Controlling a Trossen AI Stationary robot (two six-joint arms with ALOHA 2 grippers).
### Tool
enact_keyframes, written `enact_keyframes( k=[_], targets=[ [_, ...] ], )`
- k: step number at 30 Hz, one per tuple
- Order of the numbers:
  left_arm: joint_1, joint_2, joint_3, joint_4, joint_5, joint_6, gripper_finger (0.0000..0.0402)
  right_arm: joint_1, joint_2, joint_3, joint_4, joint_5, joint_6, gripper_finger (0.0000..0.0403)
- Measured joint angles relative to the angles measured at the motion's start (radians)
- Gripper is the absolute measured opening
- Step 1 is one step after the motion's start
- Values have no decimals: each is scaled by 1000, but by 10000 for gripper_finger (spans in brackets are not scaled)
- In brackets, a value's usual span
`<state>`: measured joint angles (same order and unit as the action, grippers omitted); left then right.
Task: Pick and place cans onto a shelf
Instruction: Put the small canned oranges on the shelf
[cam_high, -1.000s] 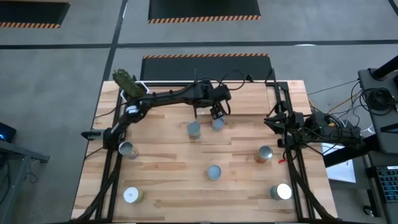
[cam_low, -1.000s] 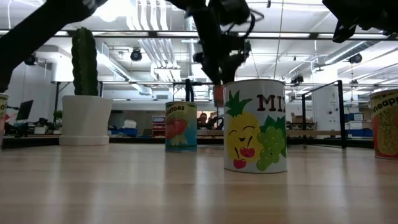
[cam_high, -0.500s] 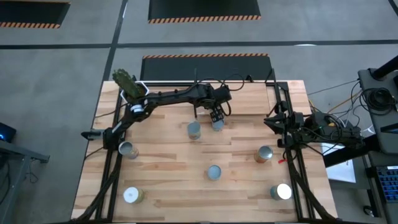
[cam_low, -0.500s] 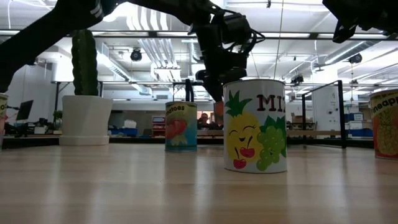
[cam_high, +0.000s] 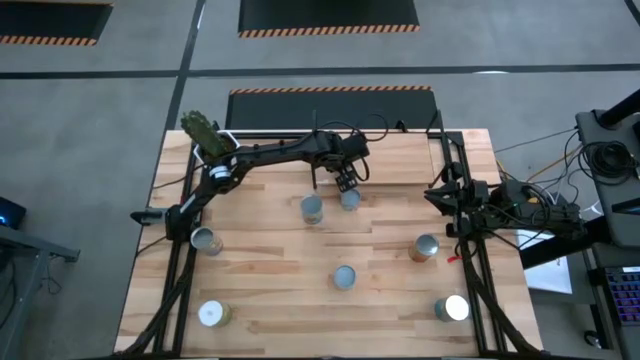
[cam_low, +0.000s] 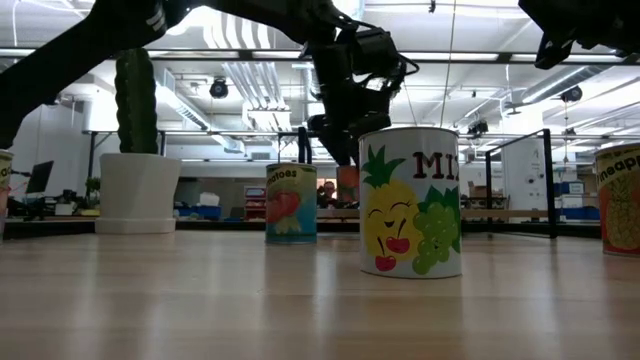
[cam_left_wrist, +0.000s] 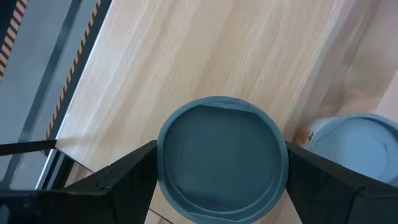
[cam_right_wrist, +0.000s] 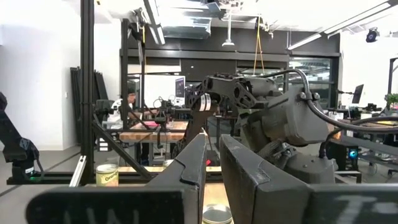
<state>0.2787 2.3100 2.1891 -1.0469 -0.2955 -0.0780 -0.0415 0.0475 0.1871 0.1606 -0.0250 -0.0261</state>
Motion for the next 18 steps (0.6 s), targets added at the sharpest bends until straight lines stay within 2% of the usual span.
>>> enact_keyframes(
  k=[11, 18],
  targets=[
    [1, 0, -13, -3, -8, -18, 292, 0, 0, 0, 0, 0, 0, 38],
    [3, 0, -13, -1, -8, -12, 311, 0, 0, 0, 0, 0, 0, 38]
  ],
)
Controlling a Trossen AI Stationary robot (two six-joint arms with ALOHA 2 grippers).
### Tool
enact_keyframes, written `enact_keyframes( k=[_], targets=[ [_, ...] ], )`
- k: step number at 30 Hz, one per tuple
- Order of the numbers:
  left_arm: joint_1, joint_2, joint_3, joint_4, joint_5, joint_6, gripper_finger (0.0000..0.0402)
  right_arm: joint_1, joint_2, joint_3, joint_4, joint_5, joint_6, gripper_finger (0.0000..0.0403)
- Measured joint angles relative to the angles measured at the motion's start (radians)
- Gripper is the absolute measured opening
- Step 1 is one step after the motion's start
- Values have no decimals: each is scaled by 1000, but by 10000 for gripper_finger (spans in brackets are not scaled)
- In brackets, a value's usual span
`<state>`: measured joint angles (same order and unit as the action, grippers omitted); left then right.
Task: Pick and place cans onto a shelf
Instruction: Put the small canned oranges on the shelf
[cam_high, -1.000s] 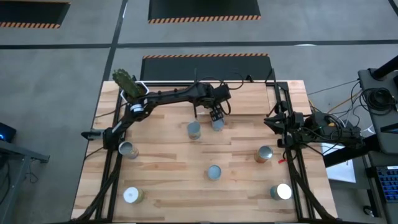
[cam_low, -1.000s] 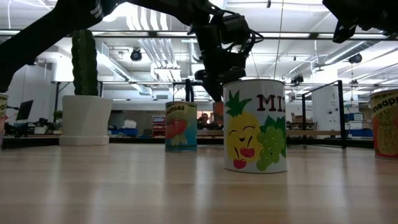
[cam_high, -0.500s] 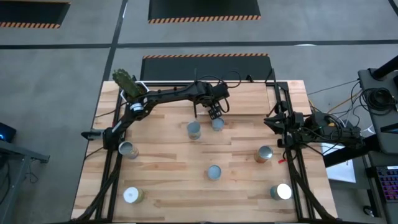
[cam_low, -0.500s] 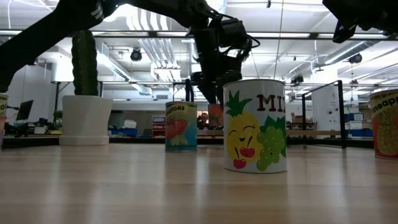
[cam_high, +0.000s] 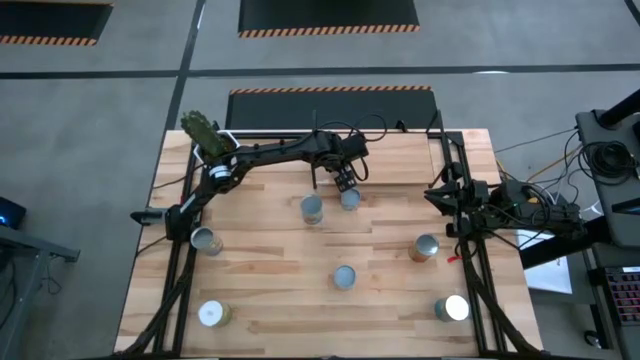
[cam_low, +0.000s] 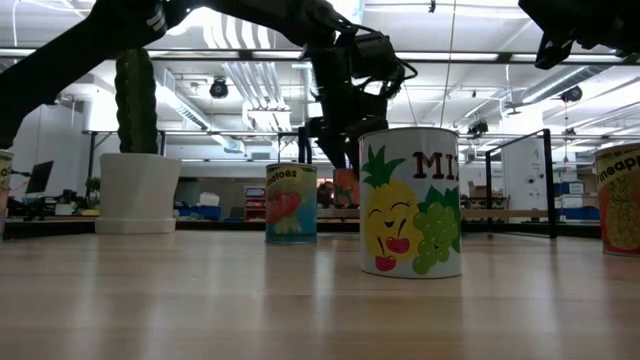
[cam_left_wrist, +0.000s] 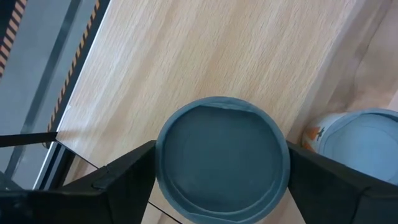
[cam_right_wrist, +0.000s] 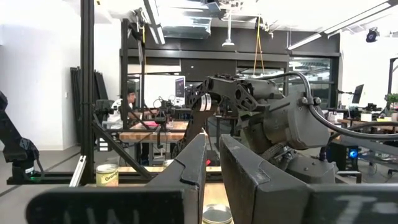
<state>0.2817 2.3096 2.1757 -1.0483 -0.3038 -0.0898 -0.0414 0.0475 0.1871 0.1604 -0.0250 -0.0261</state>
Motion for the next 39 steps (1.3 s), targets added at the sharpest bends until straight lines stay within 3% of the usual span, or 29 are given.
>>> enact_keyframes(
  k=[14, 18, 23, 28, 34, 39],
  targets=[
    [-23, -6, 58, -41, -3, 27, 322, 0, 0, 0, 0, 0, 1, 38],
    [-95, -44, 64, -19, -14, 73, 323, 0, 0, 0, -2, 0, 16, 38],
    [-233, -125, -2, 85, -144, 154, 323, 0, 39, 0, 0, 21, 54, 38],
    [-339, -259, -184, 291, -180, 224, 323, 0, 152, 0, 16, 53, 76, 38],
    [-408, -506, -573, 588, -188, 211, 323, 0, 274, 22, 108, 59, 91, 38],
    [-459, -705, -865, 869, -187, 187, 323, 0, 376, 95, 102, 132, 101, 38]
  ],
)
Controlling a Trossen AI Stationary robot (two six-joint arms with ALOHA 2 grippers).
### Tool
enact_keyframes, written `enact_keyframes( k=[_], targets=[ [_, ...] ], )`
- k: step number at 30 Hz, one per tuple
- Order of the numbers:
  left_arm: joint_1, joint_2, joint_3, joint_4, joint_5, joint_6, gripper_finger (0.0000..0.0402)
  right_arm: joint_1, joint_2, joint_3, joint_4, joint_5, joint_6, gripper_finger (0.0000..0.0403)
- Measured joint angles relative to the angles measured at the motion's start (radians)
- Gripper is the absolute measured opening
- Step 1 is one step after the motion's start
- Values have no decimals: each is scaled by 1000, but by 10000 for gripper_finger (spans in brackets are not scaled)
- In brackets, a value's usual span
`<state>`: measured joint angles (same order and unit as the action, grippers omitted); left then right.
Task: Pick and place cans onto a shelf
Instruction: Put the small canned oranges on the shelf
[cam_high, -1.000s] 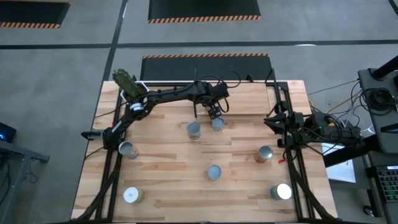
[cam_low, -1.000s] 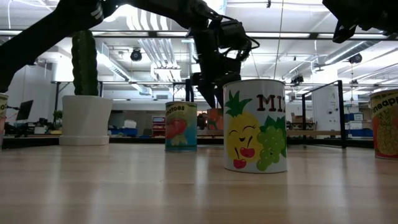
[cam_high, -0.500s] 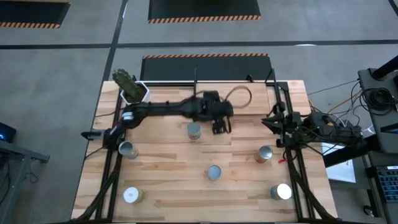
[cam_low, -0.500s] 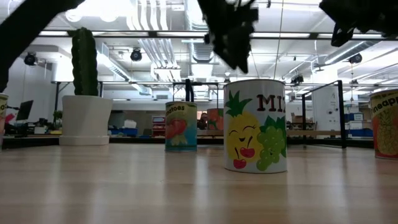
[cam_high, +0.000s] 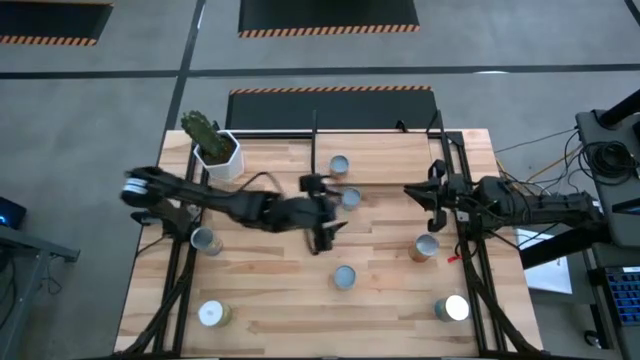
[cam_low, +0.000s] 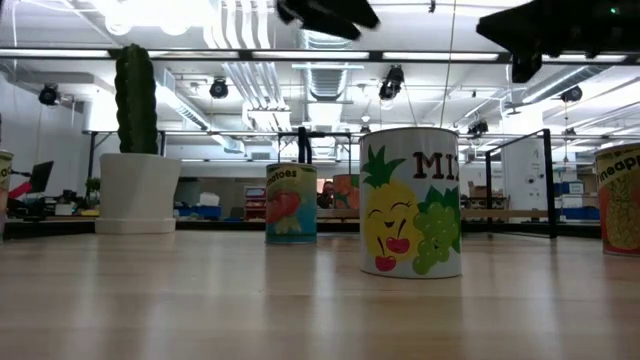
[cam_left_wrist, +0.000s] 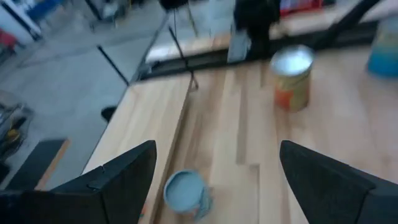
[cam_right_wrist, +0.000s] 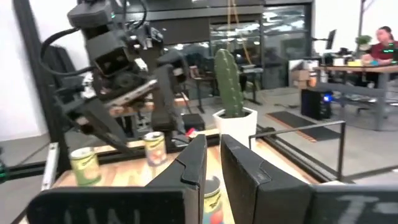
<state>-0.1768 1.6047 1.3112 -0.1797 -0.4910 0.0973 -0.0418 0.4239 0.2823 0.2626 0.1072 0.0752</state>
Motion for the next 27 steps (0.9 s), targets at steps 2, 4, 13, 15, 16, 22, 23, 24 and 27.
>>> enact_keyframes(
  k=[2, 4, 13, 15, 16, 22, 23, 24, 27],
  targets=[
    [-11, -72, -98, 93, -14, -1, 323, 0, 45, 44, -23, 25, -3, 38],
    [-18, -140, -181, 157, -37, -2, 323, 0, 93, 93, -68, 62, 5, 38],
    [-22, -355, -419, 350, -62, -53, 313, -3, 298, 322, -314, 149, 24, 38],
    [-16, -378, -442, 364, -62, -44, 301, -12, 342, 364, -397, 160, 6, 38],
    [-12, -386, -450, 374, -62, -36, 293, -20, 362, 391, -414, 164, -9, 38],
    [20, -394, -456, 400, -69, 40, 223, -116, 507, 507, -548, 143, -87, 38],
    [26, -392, -452, 405, -69, 55, 208, -138, 529, 521, -574, 130, -94, 38],
    [31, -390, -447, 405, -69, 65, 193, -161, 548, 537, -586, 109, -99, 38],
    [41, -383, -430, 402, -69, 81, 146, -236, 612, 578, -596, 38, -119, 38]
  ],
)
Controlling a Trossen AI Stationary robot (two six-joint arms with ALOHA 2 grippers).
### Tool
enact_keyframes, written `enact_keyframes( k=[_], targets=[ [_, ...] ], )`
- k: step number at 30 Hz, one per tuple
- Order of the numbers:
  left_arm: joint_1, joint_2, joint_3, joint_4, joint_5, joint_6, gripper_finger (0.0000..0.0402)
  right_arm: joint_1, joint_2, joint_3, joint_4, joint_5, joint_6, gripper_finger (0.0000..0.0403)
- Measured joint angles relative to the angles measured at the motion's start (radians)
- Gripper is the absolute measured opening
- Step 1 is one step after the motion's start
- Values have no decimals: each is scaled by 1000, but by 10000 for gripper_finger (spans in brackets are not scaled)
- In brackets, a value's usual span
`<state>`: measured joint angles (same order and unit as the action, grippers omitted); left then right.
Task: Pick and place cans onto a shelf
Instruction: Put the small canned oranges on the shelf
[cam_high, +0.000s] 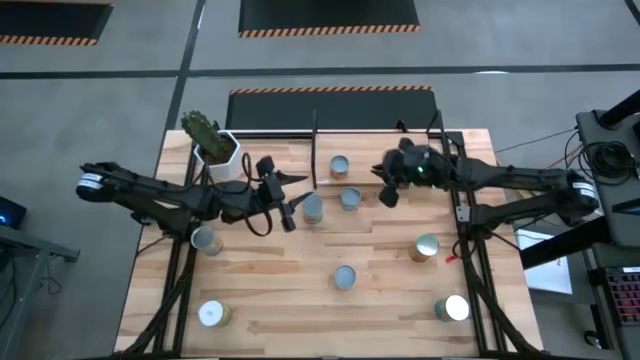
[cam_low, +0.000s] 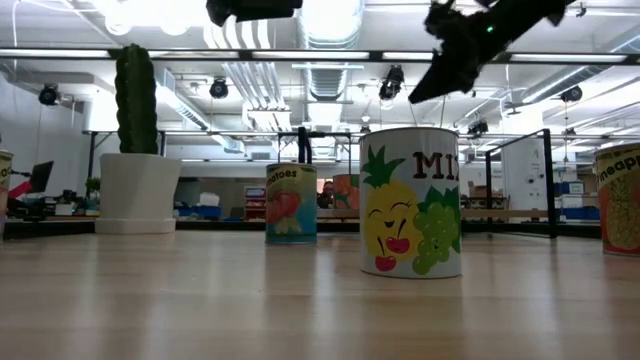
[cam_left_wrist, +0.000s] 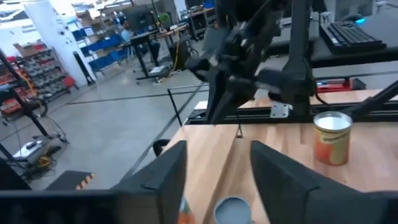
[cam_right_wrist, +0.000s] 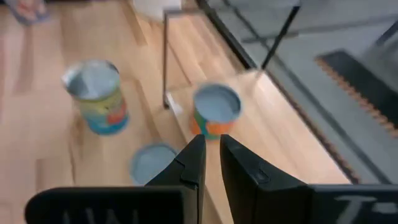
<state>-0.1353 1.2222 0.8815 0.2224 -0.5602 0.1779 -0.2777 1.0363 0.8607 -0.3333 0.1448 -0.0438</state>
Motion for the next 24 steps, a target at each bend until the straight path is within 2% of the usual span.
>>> enact_keyframes(
  k=[6, 9, 18, 24],
  targets=[
    [0, -5, 6, -62, 0, 7, 49, -141, 130, 54, -4, -127, -30, 38],
    [1, -8, 6, -92, -5, 34, 10, -191, 189, 68, 3, -149, -56, 38],
    [13, -6, 6, -107, -8, 97, 5, -240, 318, 69, 126, -154, -126, 38],
    [25, -4, 6, -107, -7, 117, 0, -255, 394, 69, 213, -194, -161, 38]
  ],
)
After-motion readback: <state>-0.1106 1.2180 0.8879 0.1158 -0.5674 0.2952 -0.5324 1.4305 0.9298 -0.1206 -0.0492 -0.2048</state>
